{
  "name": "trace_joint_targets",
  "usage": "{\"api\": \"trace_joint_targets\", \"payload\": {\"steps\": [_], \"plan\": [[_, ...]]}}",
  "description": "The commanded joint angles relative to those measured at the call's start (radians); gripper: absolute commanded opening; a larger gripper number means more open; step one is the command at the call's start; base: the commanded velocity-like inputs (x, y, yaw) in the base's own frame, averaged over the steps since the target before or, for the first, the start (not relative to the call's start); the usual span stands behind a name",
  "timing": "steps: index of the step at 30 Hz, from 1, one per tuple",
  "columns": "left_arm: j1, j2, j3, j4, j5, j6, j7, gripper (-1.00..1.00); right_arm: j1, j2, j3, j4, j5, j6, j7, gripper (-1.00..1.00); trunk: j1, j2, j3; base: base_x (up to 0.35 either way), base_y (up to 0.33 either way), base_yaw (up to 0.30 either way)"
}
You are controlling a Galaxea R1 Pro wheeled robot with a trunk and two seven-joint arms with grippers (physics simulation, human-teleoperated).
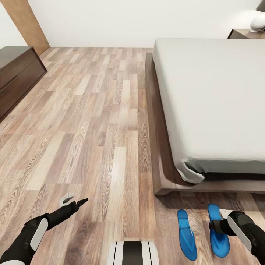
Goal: In the bedroom, move the book from the bed onto either nightstand, and place the two sandals side by side next to the bed.
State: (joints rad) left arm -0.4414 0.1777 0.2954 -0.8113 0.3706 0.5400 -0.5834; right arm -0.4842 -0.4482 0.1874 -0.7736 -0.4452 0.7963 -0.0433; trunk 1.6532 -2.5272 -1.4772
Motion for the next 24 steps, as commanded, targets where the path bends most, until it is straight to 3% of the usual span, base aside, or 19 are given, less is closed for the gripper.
{"api": "trace_joint_targets", "payload": {"steps": [1, 4, 24], "plan": [[0.000, 0.000, 0.002, 0.000, 0.005, 0.008, 0.000, 1.00, 0.000, -0.001, 0.004, -0.001, -0.005, 0.003, -0.005, -1.00, 0.000, 0.000, -0.001, 0.000, 0.001, 0.000], [0.000, 0.000, 0.002, 0.000, 0.005, 0.008, 0.002, 1.00, 0.000, -0.001, 0.004, -0.001, -0.006, 0.003, -0.005, -1.00, 0.000, 0.000, -0.001, 0.000, 0.000, 0.000], [0.000, -0.001, 0.002, 0.000, 0.002, 0.008, -0.002, 1.00, 0.000, -0.001, 0.004, -0.001, -0.005, 0.001, -0.006, -1.00, 0.009, -0.005, -0.078, 0.000, 0.000, 0.000]]}}
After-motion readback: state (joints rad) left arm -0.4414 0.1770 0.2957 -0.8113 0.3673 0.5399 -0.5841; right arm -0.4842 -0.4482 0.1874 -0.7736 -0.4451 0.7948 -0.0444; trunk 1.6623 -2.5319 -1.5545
